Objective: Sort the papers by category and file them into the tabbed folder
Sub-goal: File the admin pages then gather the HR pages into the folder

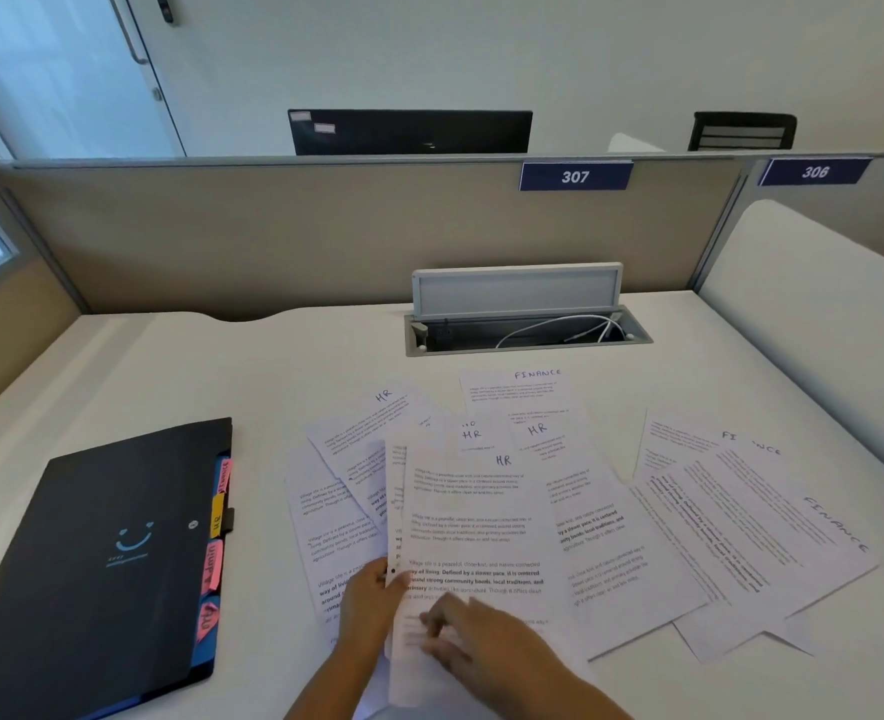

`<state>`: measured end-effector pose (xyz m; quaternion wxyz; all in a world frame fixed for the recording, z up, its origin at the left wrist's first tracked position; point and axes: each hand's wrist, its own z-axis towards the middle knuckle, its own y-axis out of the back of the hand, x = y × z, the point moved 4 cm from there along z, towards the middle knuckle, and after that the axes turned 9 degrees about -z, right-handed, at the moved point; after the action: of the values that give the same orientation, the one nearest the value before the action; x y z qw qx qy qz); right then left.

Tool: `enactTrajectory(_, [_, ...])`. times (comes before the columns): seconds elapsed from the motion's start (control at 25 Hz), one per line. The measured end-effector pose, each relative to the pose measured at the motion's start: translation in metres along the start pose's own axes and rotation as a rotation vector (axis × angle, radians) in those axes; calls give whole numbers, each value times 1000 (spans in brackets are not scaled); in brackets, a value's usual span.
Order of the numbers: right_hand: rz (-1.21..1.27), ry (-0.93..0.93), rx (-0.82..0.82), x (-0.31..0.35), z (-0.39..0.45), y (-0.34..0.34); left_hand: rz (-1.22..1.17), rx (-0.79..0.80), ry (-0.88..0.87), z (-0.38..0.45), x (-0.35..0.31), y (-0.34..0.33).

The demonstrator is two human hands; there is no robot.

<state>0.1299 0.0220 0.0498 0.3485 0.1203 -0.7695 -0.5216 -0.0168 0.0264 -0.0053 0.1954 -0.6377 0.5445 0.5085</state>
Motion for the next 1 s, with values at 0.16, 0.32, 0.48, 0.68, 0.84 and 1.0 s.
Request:
enactTrajectory(0.16, [287, -399, -354, -59, -14, 28, -210, -11, -27, -10, -8, 12])
enactTrajectory(0.32, [722, -637, -344, -89, -13, 46, -327, 42, -118, -17, -28, 15])
enactTrajectory(0.48, [713, -451, -489, -77, -10, 77, -389, 60, -243, -25, -66, 14])
enactTrajectory(0.68, [753, -282, -681, -52, -8, 97, -421, -2, -357, -31, -102, 10])
enactTrajectory(0.84, [778, -265, -750, -47, -7, 96, -462, -35, -411, -38, -113, 9])
enactTrajectory(1.0, [737, -330, -726, -53, -4, 88, -456, -25, -381, -33, -104, 11])
